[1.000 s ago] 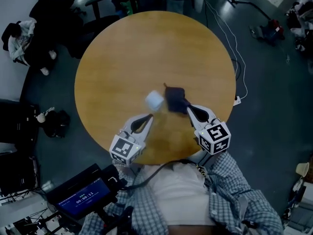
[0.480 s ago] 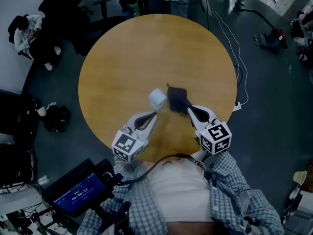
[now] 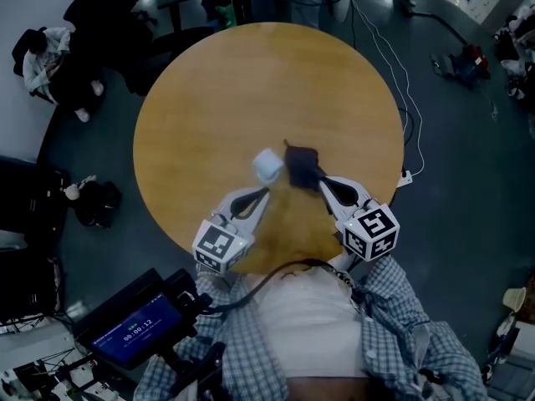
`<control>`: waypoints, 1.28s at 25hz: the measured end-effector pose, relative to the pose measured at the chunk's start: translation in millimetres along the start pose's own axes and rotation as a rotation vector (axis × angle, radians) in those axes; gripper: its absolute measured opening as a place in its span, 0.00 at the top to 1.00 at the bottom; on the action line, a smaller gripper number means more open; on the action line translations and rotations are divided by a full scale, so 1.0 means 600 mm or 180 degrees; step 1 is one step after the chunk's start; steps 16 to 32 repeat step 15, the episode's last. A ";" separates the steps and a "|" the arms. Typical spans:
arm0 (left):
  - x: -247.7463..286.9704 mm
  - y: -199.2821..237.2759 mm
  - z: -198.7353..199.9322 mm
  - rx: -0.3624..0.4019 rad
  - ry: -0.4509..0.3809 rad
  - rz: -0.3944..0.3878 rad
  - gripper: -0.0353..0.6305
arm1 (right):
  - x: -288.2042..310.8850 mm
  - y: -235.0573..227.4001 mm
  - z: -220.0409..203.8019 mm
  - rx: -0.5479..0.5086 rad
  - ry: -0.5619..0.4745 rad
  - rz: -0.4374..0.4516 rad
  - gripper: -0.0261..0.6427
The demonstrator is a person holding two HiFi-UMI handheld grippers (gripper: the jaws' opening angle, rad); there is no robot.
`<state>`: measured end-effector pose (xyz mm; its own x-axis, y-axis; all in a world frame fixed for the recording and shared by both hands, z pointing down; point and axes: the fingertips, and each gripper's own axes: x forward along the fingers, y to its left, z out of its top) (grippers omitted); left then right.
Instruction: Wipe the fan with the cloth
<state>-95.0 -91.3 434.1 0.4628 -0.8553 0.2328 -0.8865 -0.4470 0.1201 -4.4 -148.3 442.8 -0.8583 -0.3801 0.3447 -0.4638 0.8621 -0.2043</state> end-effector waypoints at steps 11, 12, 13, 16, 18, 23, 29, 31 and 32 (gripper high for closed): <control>0.004 -0.002 -0.015 0.0066 0.0012 -0.0058 0.94 | -0.002 0.008 -0.008 -0.0054 0.0080 0.0075 0.96; 0.005 -0.004 -0.012 0.0042 0.0028 -0.0066 0.94 | -0.002 0.008 -0.009 -0.0057 0.0086 0.0072 0.96; 0.006 -0.006 -0.009 0.0023 0.0042 -0.0076 0.94 | -0.002 0.007 -0.010 -0.0059 0.0092 0.0066 0.96; 0.007 -0.009 -0.005 -0.0005 0.0067 -0.0096 0.94 | -0.002 0.004 -0.011 -0.0061 0.0103 0.0053 0.96; 0.007 -0.009 -0.005 -0.0005 0.0067 -0.0096 0.94 | -0.002 0.004 -0.011 -0.0061 0.0103 0.0053 0.96; 0.007 -0.009 -0.005 -0.0005 0.0067 -0.0096 0.94 | -0.002 0.004 -0.011 -0.0061 0.0103 0.0053 0.96; 0.007 -0.009 -0.005 -0.0005 0.0067 -0.0096 0.94 | -0.002 0.004 -0.011 -0.0061 0.0103 0.0053 0.96; 0.007 -0.009 -0.005 -0.0005 0.0067 -0.0096 0.94 | -0.002 0.004 -0.011 -0.0061 0.0103 0.0053 0.96; 0.007 -0.009 -0.005 -0.0005 0.0067 -0.0096 0.94 | -0.002 0.004 -0.011 -0.0061 0.0103 0.0053 0.96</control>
